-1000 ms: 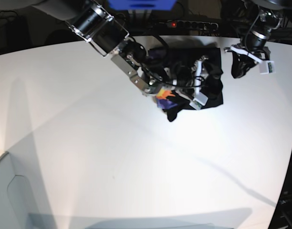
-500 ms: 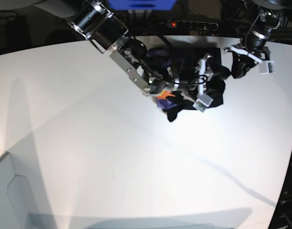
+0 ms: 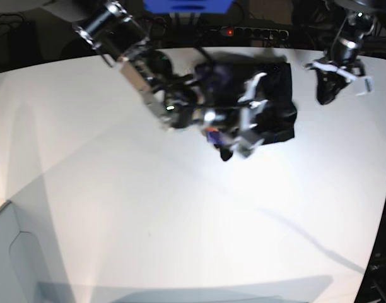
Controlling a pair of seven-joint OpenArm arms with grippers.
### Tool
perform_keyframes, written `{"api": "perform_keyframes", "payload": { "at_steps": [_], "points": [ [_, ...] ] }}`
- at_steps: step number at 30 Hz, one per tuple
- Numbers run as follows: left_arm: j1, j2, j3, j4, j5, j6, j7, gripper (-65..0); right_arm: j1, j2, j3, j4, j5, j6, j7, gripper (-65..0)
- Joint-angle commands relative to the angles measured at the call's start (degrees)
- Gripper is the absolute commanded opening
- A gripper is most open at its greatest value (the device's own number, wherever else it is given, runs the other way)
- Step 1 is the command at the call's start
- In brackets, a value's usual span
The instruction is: Fold the T-shirt properly
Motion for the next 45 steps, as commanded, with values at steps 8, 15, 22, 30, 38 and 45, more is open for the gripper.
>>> {"api": "perform_keyframes", "payload": {
  "at_steps": [8, 15, 22, 30, 38, 45],
  "points": [
    [0.4, -1.6, -11.5, 1.6, -16.6, -6.4, 9.5, -58.7, -5.0, 5.9, 6.8, 1.4, 1.2, 0.0, 1.1, -31.1],
    [-7.1, -4.1, -4.0, 1.1, -17.2, -6.0, 24.1, -58.7, -7.3, 6.0, 8.6, 1.2, 1.2, 0.0, 1.1, -31.1],
    [-13.6, -3.5, 8.9, 0.5, -16.2, -5.6, 30.2, -58.7, -8.1, 5.8, 8.6, 1.2, 1.2, 0.0, 1.1, -31.1],
    [-14.5, -2.5, 14.2, -7.4, -11.4, 4.1, 27.8, -58.7, -8.7, 5.7, 8.6, 2.2, 1.5, 0.0, 1.1, -31.1],
    [-14.4, -3.2, 12.0, -9.1, -7.4, 4.5, 26.8, -58.7, -10.0, 5.6, 8.6, 6.5, 1.5, 0.0, 1.1, -31.1],
    [-14.5, -3.7, 10.1, -9.5, -7.3, 4.2, 27.0, -58.7, -9.7, 2.6, 5.9, 2.4, 1.4, 0.3, 1.1, -31.1]
  ]
}}
